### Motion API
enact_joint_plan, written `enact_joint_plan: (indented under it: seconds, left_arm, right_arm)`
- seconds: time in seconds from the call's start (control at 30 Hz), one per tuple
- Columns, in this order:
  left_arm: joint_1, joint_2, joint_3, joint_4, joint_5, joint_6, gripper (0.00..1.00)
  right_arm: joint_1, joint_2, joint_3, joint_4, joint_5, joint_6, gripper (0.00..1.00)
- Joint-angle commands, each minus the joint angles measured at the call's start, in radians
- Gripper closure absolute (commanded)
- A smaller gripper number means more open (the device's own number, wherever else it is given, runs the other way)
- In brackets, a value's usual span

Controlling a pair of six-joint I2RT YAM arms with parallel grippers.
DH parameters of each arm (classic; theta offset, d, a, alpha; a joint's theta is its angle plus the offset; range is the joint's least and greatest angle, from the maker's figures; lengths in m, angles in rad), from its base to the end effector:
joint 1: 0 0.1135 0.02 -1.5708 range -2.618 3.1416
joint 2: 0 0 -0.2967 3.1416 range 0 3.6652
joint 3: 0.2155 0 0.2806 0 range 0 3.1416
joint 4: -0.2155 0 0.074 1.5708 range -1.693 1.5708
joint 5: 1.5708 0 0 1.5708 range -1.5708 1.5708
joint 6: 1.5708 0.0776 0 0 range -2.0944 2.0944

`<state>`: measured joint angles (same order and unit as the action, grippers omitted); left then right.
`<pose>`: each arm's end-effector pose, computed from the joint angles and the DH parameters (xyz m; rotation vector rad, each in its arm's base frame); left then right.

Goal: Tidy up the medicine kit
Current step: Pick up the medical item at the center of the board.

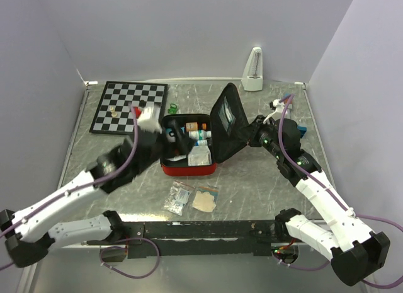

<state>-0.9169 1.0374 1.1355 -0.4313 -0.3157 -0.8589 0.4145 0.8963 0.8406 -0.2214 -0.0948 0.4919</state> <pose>0.1868 -0.2042 0.4072 -0.1669 1.9851 -0.8946 0.2325 0.1103 0.3485 0.0055 1.9084 0.7120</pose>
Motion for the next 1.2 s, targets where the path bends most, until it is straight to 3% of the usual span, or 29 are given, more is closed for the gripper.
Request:
enact_joint_plan:
  seconds: [0.0,0.13,0.37,0.67,0.93,1.17]
  left_arm:
    - [-0.138,-0.04,-0.275,-0.134,-0.127,-0.159,0.04]
    - [-0.27,-0.013,-0.376,-0.245,-0.213,-0.351,0.04]
    - [-0.295,0.055,-0.471,-0.285,-0.24,-0.471,0.02]
    - [-0.257,0.024,-0.615,-0.068,-0.192,-0.371,0.13]
    - [-0.255,-0.005,-0.608,0.101,-0.125,-0.246,0.16]
    - [-0.287,0.217,-0.497,0.063,-0.092,-0.177,0.24]
  right_arm:
    - [0.023,-0.002,-0.032,-0.087,-0.088,-0.007,0.85]
    - [0.023,0.01,-0.031,-0.093,-0.086,-0.01,0.85]
    - [0.023,0.015,-0.035,-0.093,-0.091,-0.012,0.85]
    - [0.023,0.012,-0.046,-0.084,-0.097,-0.009,0.85]
    - [0.023,-0.002,-0.058,-0.085,-0.091,-0.007,0.85]
    - [0.023,0.003,-0.057,-0.084,-0.094,-0.004,0.85]
